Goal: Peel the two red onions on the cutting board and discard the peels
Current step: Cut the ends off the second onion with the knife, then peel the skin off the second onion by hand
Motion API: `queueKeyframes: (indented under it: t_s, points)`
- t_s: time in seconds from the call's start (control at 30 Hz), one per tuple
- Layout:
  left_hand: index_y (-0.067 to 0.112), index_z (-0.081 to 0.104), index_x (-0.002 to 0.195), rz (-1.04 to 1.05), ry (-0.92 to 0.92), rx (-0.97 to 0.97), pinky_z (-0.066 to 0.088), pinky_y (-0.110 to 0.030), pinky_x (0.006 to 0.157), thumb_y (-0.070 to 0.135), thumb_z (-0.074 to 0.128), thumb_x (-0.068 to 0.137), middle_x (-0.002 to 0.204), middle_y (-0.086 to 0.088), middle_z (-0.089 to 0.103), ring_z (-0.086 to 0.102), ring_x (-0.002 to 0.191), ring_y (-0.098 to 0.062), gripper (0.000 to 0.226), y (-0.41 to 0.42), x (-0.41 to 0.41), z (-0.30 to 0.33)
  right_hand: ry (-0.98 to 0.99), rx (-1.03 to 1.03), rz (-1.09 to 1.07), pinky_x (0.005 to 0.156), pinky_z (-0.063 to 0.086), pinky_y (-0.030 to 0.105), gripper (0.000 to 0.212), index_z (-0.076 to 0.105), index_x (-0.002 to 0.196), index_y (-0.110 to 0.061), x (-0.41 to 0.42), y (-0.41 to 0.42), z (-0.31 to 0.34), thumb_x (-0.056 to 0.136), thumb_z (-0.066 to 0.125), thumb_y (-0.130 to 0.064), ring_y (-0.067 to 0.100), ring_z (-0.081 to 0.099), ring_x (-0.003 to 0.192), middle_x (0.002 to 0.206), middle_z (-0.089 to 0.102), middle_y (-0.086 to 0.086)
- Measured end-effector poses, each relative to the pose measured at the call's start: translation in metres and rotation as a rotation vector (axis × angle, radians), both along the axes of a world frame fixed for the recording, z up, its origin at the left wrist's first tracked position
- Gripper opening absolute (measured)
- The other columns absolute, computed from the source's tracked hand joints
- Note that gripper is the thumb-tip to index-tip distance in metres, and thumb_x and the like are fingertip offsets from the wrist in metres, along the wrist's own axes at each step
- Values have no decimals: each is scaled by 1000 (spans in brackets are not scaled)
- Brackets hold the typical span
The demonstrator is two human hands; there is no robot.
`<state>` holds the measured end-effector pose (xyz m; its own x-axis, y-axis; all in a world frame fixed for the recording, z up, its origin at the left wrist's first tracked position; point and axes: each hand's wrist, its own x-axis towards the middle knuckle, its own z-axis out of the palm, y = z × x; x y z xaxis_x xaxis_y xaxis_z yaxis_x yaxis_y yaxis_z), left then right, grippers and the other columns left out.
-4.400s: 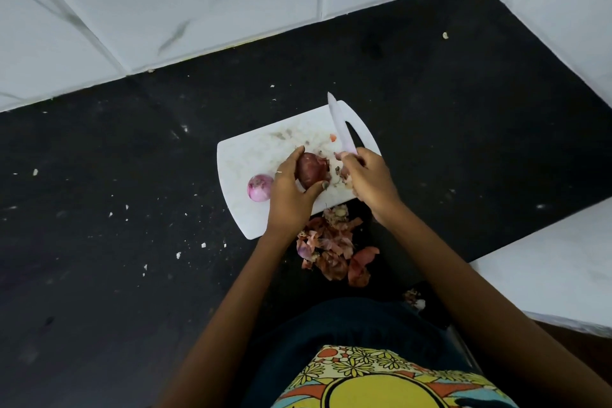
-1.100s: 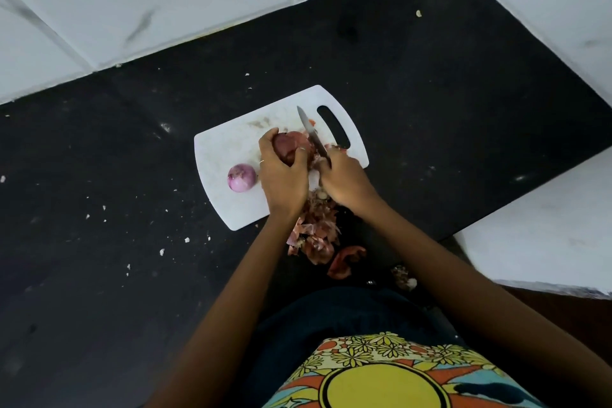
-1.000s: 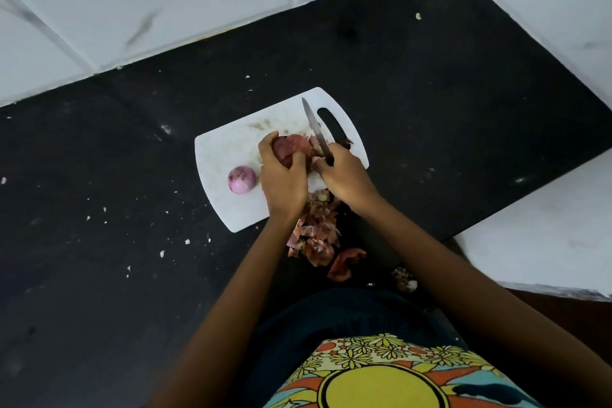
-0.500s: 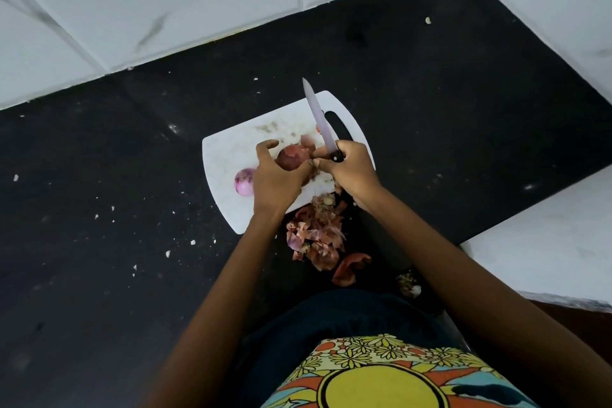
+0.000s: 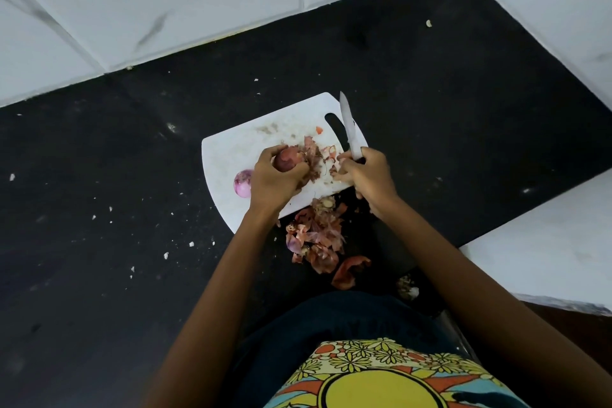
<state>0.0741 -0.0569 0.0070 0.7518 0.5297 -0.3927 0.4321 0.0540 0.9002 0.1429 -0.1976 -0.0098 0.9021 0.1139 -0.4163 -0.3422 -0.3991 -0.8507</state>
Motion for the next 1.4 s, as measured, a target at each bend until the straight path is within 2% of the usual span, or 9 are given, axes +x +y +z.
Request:
queueKeyframes:
  t_s: [0.1,0.2,0.3,0.4,0.6,0.87,1.07,1.27,1.4]
  points:
    - [20,53,123,-13,-31,-36,54,-15,60,15,68,86,102,9,55,57,85,-1,41,-3,-2,3,6,67,37,36,34,20,18,63,95,-12,2,4,5,88,65,-29,14,63,63,84,64,8]
    - [23,54,121,23,-19,-163,55,-24,68,19,63,90,103,10,55,56,91,-5,33,-3,-1,5,13,36,149,42,36,22,27,61,103,-11,3,11,9,88,64,-34,12,57,61,76,58,-1]
    - [24,54,121,79,0,-270,53,-29,70,20,58,91,112,2,56,56,96,-15,30,1,-1,7,-94,-57,196,51,34,29,29,58,88,-7,4,14,10,96,51,-34,10,43,52,64,47,-3]
    - [26,54,114,124,-13,-346,52,-28,67,18,54,93,111,0,55,57,93,-17,22,8,0,10,-272,-239,209,61,35,30,27,58,85,-12,6,7,9,100,39,-22,14,49,64,78,47,0]
    - [24,52,116,122,-18,-395,51,-28,67,19,51,95,113,-1,54,57,96,-18,21,13,0,13,-372,-545,281,79,40,28,35,51,132,-6,23,-7,2,99,47,-18,19,49,89,115,42,12]
    - [22,52,118,149,-1,-441,50,-28,65,17,51,94,116,-2,54,55,107,-23,25,16,1,16,-493,-787,266,87,40,36,29,62,116,-14,32,1,-6,89,63,-26,26,47,109,116,53,8]
    - [20,53,120,168,-25,-477,49,-29,67,17,50,93,114,-2,55,56,108,-24,27,19,2,18,-766,-472,520,96,42,44,28,63,116,-4,29,29,-9,94,50,-15,30,50,113,120,57,13]
    - [23,56,113,198,-39,-494,50,-29,66,14,51,91,114,-3,57,58,106,-23,25,21,2,19,-701,-509,899,118,1,32,51,26,149,-7,19,46,-37,103,30,-30,25,10,147,157,21,14]
    - [22,54,115,184,-40,-515,49,-27,63,13,49,92,110,-3,58,57,103,-21,25,19,3,17,-696,-413,949,120,2,32,58,28,149,-9,-7,21,-37,100,17,-38,19,10,147,157,23,9]
